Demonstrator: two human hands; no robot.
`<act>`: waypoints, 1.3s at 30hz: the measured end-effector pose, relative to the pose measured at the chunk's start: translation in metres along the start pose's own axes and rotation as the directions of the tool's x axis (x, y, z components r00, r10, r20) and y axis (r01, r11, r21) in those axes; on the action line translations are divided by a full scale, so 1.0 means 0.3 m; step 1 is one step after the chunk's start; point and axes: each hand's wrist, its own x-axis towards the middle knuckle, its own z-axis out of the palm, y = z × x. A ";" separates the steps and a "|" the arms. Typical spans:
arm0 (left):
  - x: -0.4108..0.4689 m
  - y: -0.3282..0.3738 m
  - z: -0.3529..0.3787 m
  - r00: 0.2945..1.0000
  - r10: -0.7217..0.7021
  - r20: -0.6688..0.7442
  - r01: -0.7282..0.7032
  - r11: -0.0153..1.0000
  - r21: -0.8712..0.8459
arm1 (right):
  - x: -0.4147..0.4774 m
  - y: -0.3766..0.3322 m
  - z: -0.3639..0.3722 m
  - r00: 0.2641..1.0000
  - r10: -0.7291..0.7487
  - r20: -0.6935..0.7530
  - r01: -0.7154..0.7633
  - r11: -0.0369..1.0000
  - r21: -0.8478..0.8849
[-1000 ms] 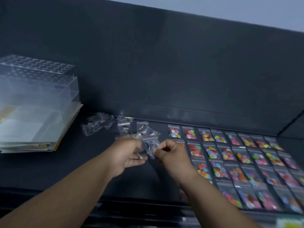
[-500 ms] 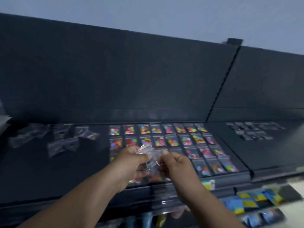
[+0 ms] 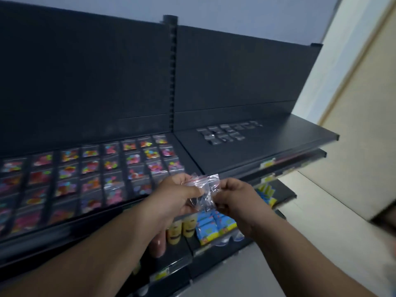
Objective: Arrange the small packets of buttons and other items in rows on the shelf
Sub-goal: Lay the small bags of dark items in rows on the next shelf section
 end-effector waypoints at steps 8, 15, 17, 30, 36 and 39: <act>0.177 -0.010 0.276 0.994 -0.020 0.105 0.015 0.999 0.050 | 0.057 0.014 -0.283 0.986 -0.004 -0.169 0.036 0.981 0.191; 0.450 0.033 0.451 0.977 -0.046 0.209 0.027 0.995 0.094 | 0.225 -0.038 -0.475 0.969 0.008 -0.246 0.041 0.980 0.195; 0.537 0.061 0.491 0.972 -0.051 0.230 0.032 0.996 0.086 | 0.302 -0.066 -0.533 0.963 0.015 -0.270 0.030 0.987 0.160; 0.986 0.203 0.554 0.995 -0.064 0.082 0.047 0.980 0.196 | 0.844 -0.144 -0.818 0.944 0.070 -0.323 -0.077 0.997 -0.008; 1.116 0.224 0.558 0.994 -0.041 -0.099 0.056 0.987 0.154 | 1.159 -0.137 -0.921 0.963 0.052 -0.265 -0.104 0.977 -0.186; 1.163 0.226 0.588 0.971 -0.031 -0.236 0.062 0.990 0.125 | 1.283 -0.141 -0.954 0.983 0.103 -0.149 -0.138 0.958 -0.250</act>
